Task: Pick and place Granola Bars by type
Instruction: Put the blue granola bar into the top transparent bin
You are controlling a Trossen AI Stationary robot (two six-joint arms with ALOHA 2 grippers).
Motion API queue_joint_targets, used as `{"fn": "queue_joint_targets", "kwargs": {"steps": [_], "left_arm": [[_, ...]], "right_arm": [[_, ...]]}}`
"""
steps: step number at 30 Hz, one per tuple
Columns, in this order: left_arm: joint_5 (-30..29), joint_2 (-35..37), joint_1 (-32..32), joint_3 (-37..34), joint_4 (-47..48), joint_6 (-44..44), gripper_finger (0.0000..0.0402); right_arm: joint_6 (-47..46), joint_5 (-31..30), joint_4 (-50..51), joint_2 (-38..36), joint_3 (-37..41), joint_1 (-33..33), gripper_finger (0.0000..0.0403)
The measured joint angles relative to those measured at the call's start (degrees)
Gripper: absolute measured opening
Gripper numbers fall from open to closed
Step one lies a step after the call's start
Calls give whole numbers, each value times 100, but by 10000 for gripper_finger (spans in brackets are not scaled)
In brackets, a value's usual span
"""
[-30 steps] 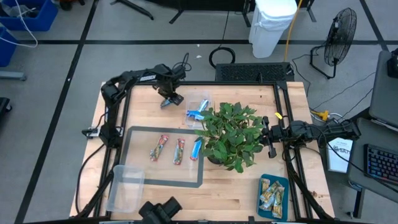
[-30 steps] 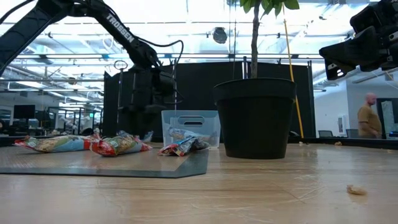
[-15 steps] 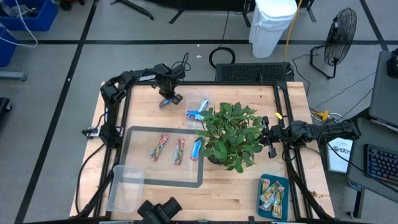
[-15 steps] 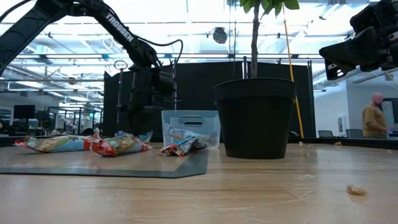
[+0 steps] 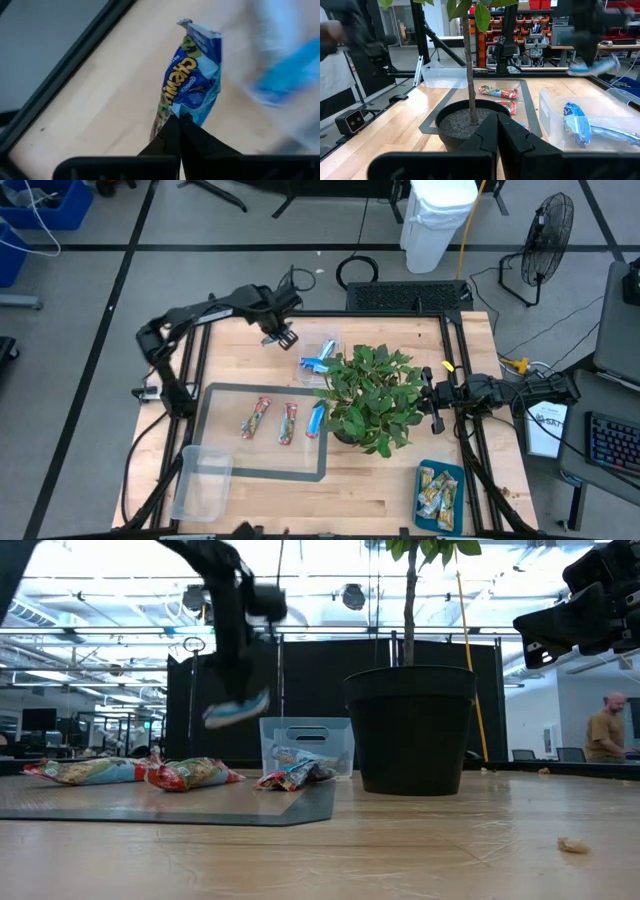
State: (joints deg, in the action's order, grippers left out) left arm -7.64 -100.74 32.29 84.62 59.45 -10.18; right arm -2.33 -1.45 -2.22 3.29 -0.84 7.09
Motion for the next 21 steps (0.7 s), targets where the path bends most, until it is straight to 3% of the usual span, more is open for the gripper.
{"fn": "queue_joint_targets", "kwargs": {"steps": [5,10,21], "left_arm": [[29,572,-662,0,-536,-212,1],[415,515,-924,2,-1038,-211,1],[968,-159,-525,2,-1535,-195,0]], "right_arm": [[1,1,0,-2,1,1,0],[1,0,0,-2,0,1,0],[1,0,0,-2,2,2,0]]}}
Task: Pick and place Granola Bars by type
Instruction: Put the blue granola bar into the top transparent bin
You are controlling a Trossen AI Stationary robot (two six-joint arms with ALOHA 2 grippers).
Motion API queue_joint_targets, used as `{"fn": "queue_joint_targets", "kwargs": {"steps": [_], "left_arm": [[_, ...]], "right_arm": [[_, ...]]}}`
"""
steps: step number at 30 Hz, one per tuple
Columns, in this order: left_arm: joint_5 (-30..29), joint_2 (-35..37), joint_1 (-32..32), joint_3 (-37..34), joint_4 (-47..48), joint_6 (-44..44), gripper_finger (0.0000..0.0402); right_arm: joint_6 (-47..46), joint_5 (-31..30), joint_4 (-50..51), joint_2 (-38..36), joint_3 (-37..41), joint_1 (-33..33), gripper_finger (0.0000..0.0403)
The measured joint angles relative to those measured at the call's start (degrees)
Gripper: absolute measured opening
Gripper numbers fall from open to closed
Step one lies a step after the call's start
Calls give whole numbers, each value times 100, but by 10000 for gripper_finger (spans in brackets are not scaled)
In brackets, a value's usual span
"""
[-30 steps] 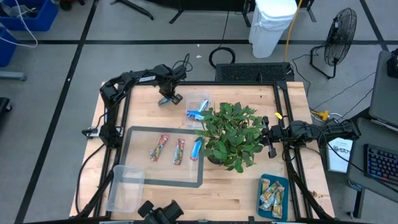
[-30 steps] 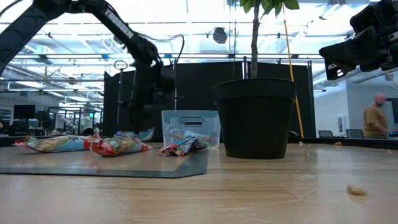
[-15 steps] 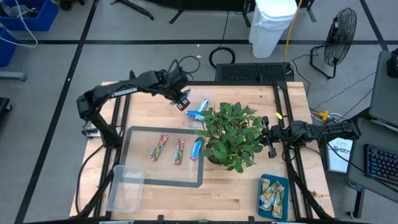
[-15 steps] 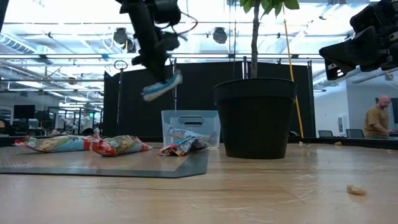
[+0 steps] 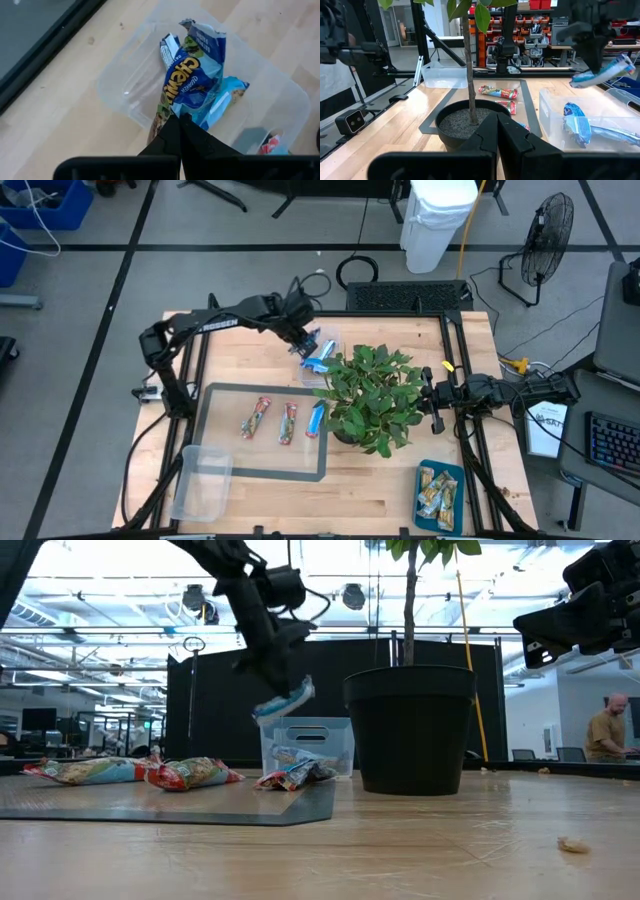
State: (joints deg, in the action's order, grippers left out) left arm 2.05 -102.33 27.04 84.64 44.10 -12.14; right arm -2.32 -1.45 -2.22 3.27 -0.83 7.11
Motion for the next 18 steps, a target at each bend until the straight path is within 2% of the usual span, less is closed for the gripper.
{"fn": "queue_joint_targets", "kwargs": {"steps": [8,18], "left_arm": [[643,-259,94,0,-636,19,0],[694,-251,57,0,-734,23,0]], "right_arm": [[2,0,1,0,-2,0,0],[0,1,2,0,-1,-1,0]]}}
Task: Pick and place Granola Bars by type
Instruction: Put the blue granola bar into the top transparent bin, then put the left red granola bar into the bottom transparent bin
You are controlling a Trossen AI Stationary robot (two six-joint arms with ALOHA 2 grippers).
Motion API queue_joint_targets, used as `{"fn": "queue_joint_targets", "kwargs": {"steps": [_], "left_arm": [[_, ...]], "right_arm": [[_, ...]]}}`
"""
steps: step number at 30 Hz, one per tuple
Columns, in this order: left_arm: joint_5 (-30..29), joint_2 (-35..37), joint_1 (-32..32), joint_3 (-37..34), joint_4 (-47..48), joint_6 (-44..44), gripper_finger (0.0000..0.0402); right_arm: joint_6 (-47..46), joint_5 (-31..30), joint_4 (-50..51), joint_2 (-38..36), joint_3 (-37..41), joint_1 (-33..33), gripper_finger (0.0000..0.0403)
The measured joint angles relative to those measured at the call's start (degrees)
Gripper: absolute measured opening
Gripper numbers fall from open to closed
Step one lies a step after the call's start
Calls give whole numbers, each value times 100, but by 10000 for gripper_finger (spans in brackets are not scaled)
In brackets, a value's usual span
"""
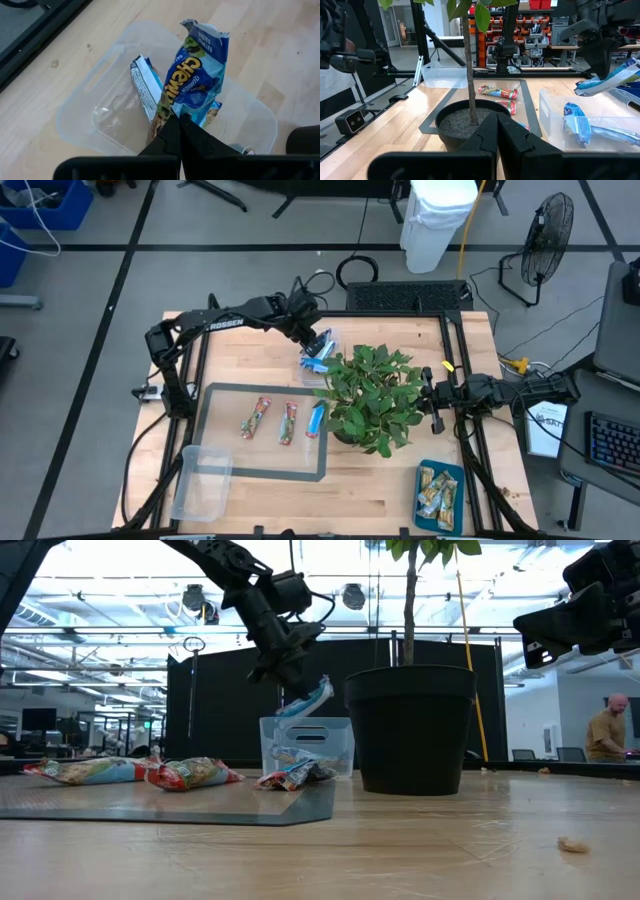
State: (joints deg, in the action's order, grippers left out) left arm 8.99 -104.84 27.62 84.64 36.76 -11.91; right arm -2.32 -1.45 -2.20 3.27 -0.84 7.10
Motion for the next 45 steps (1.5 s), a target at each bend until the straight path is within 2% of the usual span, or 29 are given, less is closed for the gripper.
{"fn": "queue_joint_targets", "kwargs": {"steps": [10,20,23,27,32,36,40,45], "left_arm": [[-1,0,-11,0,-81,22,4],[-1,0,-11,2,-333,-90,93],[167,146,-11,2,239,-60,115],[188,579,-215,8,1708,-99,125],[-993,956,-1023,-73,3282,-1071,126],[-1730,1046,-1767,-345,3576,-1979,126],[-1504,1041,-2231,-887,3409,-2442,127],[-1280,1033,-2408,-1747,3168,-3170,127]], "right_arm": [[-1,-1,2,0,2,0,0],[0,0,4,0,2,0,0],[0,1,4,0,1,1,0],[-1,0,4,0,-1,-1,0],[1,0,4,1,1,1,0],[1,-1,4,2,1,1,0],[0,1,2,2,1,0,0],[0,0,2,1,1,1,0]]}}
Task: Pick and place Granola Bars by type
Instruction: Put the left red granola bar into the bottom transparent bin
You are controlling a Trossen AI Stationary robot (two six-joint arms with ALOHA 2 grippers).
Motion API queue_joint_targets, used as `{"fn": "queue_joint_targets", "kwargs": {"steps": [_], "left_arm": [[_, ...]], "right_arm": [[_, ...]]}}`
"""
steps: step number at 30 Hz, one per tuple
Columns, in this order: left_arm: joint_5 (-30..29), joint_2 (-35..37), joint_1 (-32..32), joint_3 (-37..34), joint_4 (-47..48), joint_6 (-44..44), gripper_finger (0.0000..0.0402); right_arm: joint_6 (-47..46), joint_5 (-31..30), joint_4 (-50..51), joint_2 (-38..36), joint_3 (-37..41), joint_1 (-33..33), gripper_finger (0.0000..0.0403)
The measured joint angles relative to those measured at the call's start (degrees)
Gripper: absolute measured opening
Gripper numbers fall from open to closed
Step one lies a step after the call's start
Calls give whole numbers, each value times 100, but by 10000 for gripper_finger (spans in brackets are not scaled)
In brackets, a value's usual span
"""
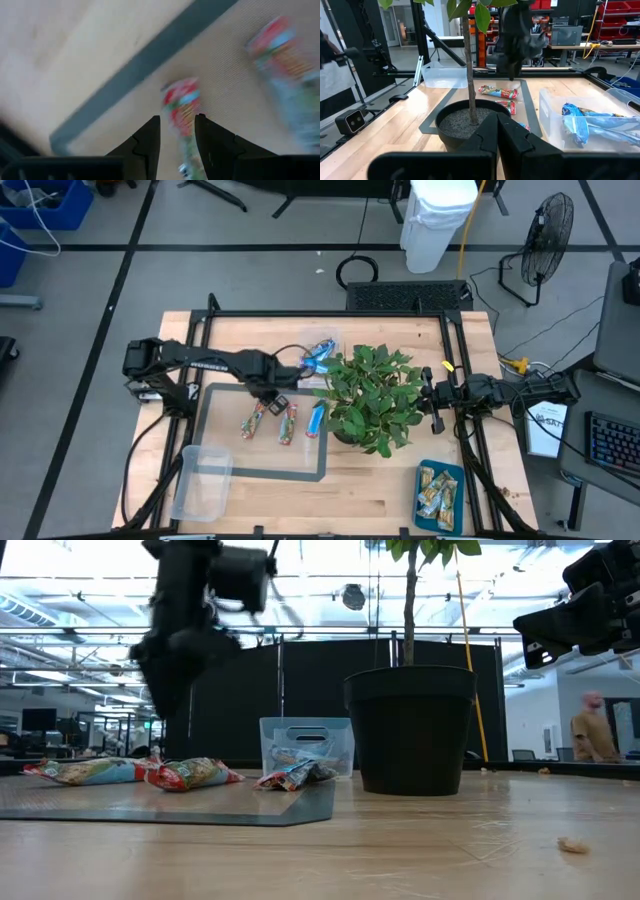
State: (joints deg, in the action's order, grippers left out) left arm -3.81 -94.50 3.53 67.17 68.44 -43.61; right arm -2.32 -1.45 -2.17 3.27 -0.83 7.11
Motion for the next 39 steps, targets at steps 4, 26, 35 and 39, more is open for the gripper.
{"fn": "queue_joint_targets", "kwargs": {"steps": [4,26,35,39], "left_arm": [[86,0,-92,-605,-54,-447,127],[516,242,-322,-1350,-1044,-464,127],[716,876,-322,-1339,-1618,-442,127],[729,773,-324,-1339,-1558,-500,127]], "right_arm": [[1,0,0,2,1,0,0],[1,-1,-4,1,0,-2,0],[1,0,3,2,0,-1,0],[2,-1,0,2,-2,-2,0]]}}
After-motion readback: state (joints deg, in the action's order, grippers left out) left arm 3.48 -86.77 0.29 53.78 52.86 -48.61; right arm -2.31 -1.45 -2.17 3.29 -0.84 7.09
